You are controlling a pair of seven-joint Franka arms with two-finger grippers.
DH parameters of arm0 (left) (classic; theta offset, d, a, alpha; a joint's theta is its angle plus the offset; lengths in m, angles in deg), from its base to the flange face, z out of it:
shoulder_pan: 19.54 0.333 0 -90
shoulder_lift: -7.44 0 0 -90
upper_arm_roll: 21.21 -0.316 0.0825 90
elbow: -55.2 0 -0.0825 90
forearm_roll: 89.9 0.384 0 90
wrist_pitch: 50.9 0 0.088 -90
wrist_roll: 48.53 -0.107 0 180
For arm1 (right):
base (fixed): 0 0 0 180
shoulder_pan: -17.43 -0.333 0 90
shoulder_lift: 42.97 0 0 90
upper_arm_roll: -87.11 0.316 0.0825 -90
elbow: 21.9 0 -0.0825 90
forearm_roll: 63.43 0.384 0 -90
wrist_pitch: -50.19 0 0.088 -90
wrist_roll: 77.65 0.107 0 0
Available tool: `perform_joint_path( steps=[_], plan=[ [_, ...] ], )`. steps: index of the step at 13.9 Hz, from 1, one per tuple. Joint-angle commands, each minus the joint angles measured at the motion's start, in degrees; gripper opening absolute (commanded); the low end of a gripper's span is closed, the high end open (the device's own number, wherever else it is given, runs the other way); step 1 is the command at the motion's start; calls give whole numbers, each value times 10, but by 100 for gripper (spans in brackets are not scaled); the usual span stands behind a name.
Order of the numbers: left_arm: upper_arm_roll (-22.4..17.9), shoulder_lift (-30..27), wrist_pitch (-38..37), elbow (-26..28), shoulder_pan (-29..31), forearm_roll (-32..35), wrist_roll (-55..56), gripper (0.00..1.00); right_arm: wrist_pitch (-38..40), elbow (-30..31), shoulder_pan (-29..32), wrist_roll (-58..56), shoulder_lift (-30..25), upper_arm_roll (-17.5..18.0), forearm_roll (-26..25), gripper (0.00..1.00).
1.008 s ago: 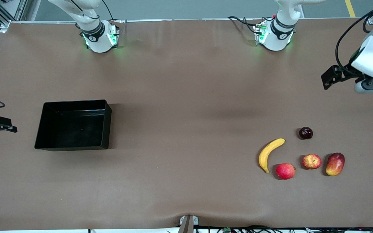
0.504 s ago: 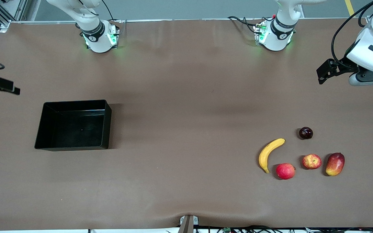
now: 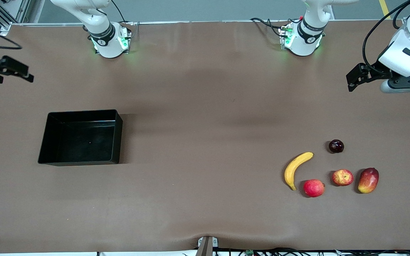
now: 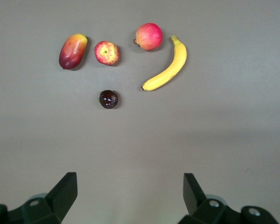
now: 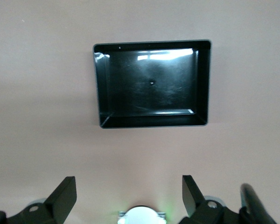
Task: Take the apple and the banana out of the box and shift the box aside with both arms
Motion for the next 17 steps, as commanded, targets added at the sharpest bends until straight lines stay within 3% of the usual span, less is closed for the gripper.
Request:
perform_joint_path(
  steps=[1,6,17],
  plan=[
    [-2,-7,3,5,4,-16,-17,100,-10,3,-11,0,-11,1,-26,100],
    [-7,-8,3,4,4,-30,-30,100,-12,-9,17,-48,-1,-3,25,100],
    [-8,-4,3,-6,8,-29,-29,100,-8,-5,23,-49,-2,-4,34,100]
  ],
)
